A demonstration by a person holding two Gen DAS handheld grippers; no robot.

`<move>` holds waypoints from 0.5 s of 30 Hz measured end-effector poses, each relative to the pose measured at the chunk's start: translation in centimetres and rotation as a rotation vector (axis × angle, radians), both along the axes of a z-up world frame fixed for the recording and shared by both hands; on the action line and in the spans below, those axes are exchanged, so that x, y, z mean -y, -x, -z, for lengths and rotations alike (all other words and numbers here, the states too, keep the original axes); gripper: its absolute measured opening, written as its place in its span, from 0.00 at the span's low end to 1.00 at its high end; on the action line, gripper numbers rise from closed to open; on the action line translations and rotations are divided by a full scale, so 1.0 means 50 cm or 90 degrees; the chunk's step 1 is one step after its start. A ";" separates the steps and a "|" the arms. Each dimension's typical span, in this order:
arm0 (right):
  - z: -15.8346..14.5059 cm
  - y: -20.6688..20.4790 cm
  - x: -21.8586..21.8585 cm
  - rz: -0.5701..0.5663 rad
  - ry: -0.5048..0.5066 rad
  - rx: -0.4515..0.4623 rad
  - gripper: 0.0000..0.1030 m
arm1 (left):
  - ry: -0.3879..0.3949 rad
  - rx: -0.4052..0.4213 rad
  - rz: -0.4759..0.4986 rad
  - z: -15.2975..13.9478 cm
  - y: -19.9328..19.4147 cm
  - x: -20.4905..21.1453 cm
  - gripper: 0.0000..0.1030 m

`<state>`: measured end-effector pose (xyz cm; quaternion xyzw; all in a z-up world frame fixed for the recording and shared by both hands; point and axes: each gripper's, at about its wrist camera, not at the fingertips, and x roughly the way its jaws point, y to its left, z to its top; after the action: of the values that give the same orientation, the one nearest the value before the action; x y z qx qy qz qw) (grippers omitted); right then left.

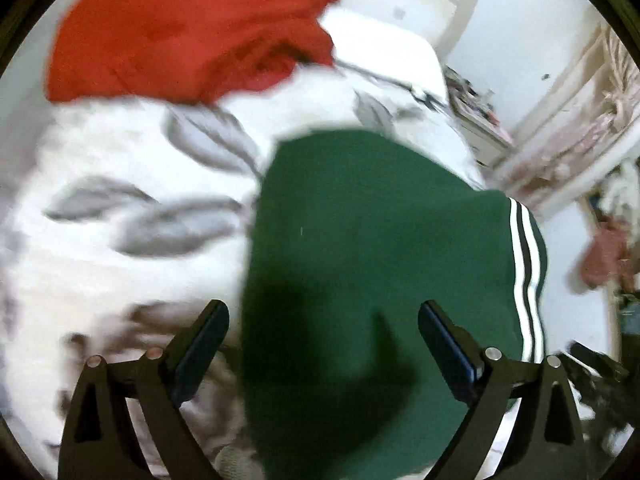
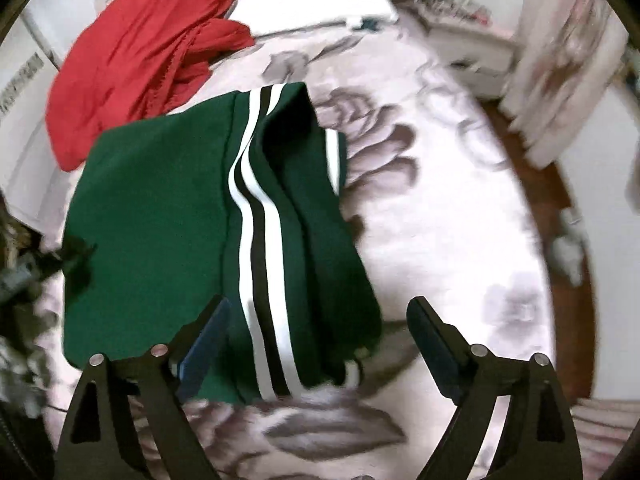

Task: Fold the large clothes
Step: 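Lower the folded jacket onto the bed center and open both tools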

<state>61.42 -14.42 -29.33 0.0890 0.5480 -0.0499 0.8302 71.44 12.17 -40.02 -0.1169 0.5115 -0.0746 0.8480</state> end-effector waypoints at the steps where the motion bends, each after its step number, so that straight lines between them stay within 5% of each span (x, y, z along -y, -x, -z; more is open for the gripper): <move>1: -0.016 0.013 -0.012 0.000 0.017 0.002 0.89 | -0.025 0.017 -0.011 -0.024 0.014 0.006 0.94; 5: -0.080 0.127 -0.062 0.014 0.072 0.007 0.90 | -0.131 0.065 -0.047 -0.110 0.147 0.038 0.94; 15: -0.336 0.419 -0.150 0.034 0.115 0.068 0.90 | -0.139 0.090 -0.085 -0.289 0.433 0.114 0.94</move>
<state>40.49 -6.95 -12.52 0.0311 0.4934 -0.1161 0.8615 49.81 6.49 -25.58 -0.0522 0.4464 0.0302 0.8928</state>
